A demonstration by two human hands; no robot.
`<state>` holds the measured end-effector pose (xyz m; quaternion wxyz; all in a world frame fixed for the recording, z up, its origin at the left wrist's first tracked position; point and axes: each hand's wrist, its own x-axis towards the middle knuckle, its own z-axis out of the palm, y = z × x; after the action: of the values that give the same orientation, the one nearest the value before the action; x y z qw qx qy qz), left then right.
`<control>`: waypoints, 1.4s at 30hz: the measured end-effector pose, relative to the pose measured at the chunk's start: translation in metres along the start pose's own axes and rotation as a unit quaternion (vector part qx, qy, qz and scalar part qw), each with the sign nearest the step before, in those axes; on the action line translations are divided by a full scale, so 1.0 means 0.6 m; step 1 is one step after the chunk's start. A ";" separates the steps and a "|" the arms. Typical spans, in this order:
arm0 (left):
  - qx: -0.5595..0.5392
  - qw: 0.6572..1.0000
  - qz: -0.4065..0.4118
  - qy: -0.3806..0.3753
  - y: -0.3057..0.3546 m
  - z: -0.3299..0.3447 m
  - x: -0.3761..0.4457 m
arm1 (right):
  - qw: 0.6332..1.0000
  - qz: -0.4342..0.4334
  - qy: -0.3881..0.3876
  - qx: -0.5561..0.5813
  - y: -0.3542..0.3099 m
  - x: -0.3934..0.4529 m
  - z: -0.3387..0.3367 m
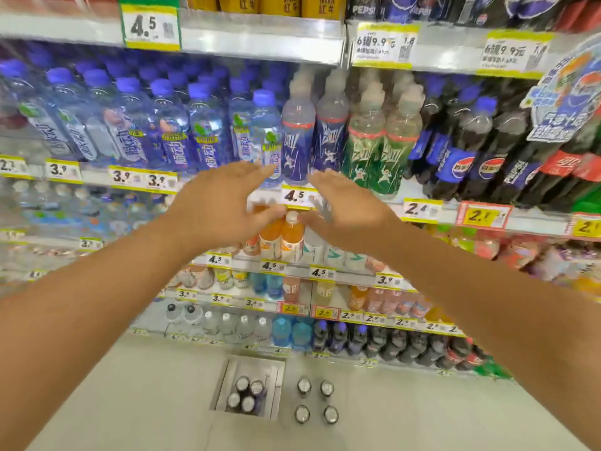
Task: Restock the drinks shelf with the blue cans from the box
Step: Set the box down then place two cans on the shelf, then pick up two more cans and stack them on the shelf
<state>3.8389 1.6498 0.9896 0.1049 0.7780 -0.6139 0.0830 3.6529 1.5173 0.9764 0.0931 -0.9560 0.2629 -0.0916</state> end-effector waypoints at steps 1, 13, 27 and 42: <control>-0.001 1.000 -0.010 -0.008 -0.005 0.026 -0.009 | 1.000 -0.010 0.010 0.008 0.001 -0.001 0.029; -0.005 0.998 -0.052 -0.037 -0.105 0.481 -0.164 | 0.996 -0.050 -0.071 0.029 0.046 0.000 0.507; -0.016 0.976 -0.160 -0.148 -0.230 1.129 -0.433 | 0.986 -0.039 -0.151 0.058 0.090 -0.084 1.214; -0.012 0.975 -0.169 -0.145 -0.307 1.572 -0.542 | 0.971 -0.035 -0.198 0.131 0.164 -0.104 1.665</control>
<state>3.9428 1.7460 -0.0149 0.0364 0.8730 -0.4831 -0.0570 3.7764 1.5963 -0.0186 0.2646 -0.9431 0.1914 0.0627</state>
